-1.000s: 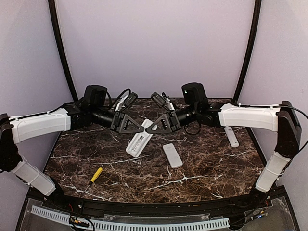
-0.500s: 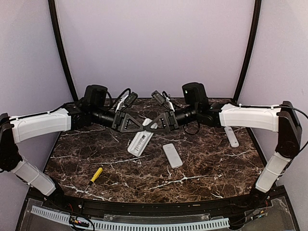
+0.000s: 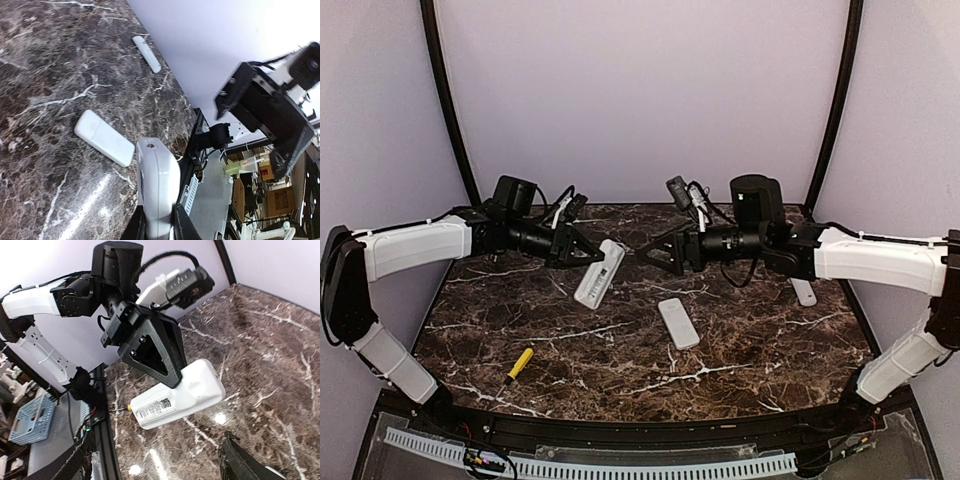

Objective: Unload the batteries from the remote control
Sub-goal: Pass from the right arm to the left, then pass from the left arm to the right

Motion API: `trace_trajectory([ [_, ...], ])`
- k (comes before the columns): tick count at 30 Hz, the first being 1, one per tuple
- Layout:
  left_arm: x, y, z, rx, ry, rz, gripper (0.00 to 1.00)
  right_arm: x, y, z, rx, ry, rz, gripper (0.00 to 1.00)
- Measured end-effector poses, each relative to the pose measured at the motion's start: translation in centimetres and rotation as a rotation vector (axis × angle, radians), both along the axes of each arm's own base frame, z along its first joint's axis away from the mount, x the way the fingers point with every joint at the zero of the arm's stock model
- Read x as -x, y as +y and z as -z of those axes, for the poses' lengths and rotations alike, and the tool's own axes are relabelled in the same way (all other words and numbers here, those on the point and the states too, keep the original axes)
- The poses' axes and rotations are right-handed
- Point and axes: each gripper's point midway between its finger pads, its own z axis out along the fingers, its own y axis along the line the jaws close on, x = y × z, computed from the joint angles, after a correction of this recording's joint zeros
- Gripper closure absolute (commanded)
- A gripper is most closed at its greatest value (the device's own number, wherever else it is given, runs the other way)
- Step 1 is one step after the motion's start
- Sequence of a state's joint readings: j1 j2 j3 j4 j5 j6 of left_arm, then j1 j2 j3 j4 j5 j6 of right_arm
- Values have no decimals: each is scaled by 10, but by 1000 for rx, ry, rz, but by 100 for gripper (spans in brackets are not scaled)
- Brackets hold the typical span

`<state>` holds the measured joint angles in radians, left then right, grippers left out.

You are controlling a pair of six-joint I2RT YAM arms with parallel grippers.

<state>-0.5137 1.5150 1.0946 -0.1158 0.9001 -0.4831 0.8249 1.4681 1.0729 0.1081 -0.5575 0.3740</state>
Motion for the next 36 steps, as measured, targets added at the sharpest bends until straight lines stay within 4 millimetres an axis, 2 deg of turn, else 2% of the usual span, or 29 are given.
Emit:
trace_trajectory([
  [4, -18, 14, 21, -54, 55, -72, 100, 1, 6, -4, 29, -118, 80, 18],
  [7, -22, 18, 30, -75, 87, -96, 100, 4, 16, 5, 73, -176, 117, 19],
  [17, -31, 25, 31, -60, 98, -118, 100, 9, 61, 59, 222, -264, 134, 19],
  [23, -27, 24, 34, -29, 122, -103, 100, 9, 84, 68, 267, -332, 151, 17],
  [31, -22, 23, 33, -6, 149, -85, 100, -3, 87, 72, 325, -407, 216, 16],
  [36, -20, 22, 32, 3, 157, -77, 100, -3, 86, 74, 347, -431, 225, 15],
])
